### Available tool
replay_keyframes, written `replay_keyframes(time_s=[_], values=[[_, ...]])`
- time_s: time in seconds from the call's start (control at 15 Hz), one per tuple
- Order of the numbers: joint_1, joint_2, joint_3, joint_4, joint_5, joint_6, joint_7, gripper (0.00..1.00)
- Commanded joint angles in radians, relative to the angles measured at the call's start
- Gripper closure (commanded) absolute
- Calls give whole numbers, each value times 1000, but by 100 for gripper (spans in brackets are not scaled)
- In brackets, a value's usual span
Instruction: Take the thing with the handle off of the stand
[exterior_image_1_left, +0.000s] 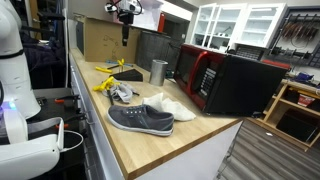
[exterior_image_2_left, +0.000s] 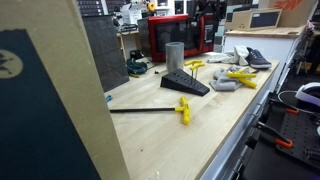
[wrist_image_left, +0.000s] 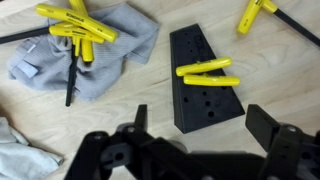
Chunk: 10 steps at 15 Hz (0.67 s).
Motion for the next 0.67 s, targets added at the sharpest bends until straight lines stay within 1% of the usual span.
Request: replay_keyframes(time_s=[0.0,0.07,0.13,0.6], values=[[-12,28,2,-25,-43,12,-11,0],[-13,33,1,-27,-55,2,-9,0],[-8,26,0,-19,-36,0,0,0],[-7,35,-1,-21,-38,0,0,0]])
